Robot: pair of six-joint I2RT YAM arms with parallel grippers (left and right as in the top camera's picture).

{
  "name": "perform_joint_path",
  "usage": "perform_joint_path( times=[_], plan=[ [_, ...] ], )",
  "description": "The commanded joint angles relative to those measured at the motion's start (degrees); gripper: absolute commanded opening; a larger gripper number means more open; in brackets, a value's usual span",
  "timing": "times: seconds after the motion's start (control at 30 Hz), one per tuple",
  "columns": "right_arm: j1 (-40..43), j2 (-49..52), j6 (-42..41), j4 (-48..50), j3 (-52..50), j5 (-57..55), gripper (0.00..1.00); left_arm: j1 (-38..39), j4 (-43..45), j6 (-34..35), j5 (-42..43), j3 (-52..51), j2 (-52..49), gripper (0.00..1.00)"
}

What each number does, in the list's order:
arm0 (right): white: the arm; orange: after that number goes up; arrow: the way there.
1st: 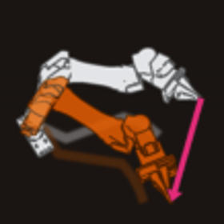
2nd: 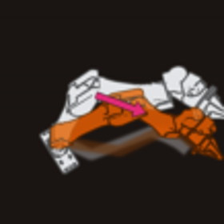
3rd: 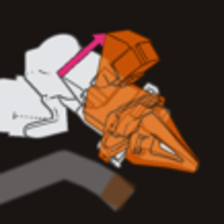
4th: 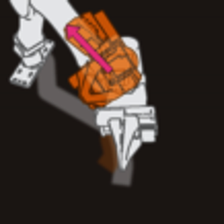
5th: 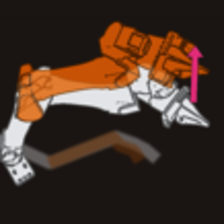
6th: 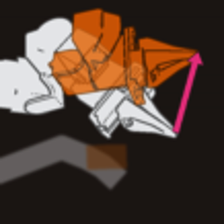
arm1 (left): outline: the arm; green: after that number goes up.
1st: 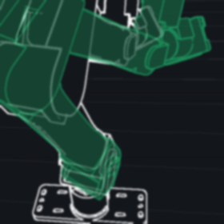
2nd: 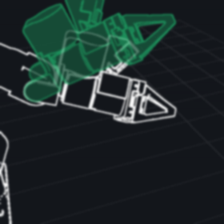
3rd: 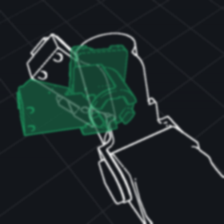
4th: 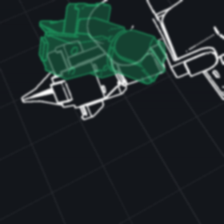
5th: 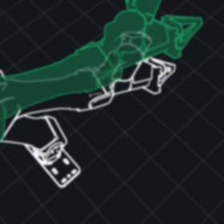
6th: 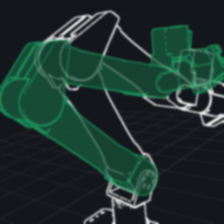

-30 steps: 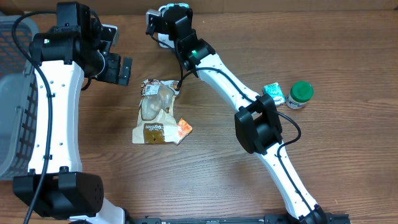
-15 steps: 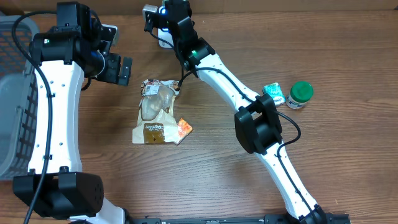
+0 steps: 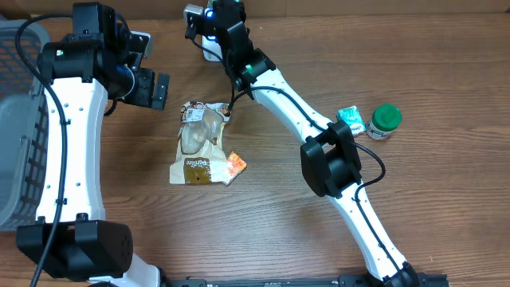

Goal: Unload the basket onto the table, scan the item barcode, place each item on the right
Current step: 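Hold the mint-green packet in front of the scanner, right gripper, then carry the mint-green packet right and release it near the jar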

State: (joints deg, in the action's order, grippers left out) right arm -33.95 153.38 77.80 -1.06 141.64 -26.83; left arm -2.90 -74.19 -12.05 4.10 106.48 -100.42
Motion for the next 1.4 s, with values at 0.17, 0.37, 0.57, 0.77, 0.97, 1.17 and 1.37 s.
perform_joint_path(
  times=[0.17, 0.37, 0.57, 0.77, 0.97, 1.17, 1.37],
  plan=[
    [3.3, -15.5, -42.5, -11.9, 0.8, -0.1, 0.04, -0.1, -0.1, -0.6, 0.4, 0.5, 0.0, 0.99],
    [6.4, -28.5, -78.1, -38.1, 0.8, 0.2, 0.04, -0.1, -0.1, -0.6, 0.4, 0.5, 0.0, 0.99],
    [12.0, -39.7, -101.1, -69.4, 0.8, 10.8, 0.04, -0.1, -0.1, -0.6, 0.4, 0.5, 0.0, 1.0],
    [20.0, -41.3, -120.9, -91.6, 0.2, 16.2, 0.04, -0.1, -0.1, -0.6, 0.4, 0.5, 0.0, 0.99],
    [23.6, -41.1, -126.5, -90.5, -8.8, 16.3, 0.04, -0.1, -0.1, -0.6, 0.4, 0.5, 0.0, 1.0],
    [24.2, -41.1, -127.8, -76.3, -27.8, 16.4, 0.04, -0.1, -0.1, -0.6, 0.4, 0.5, 0.0, 0.99],
    [25.7, -41.1, -129.3, -66.3, -40.8, 16.6, 0.04, -0.1, -0.1, -0.6, 0.4, 0.5, 0.0, 0.99]
  ],
)
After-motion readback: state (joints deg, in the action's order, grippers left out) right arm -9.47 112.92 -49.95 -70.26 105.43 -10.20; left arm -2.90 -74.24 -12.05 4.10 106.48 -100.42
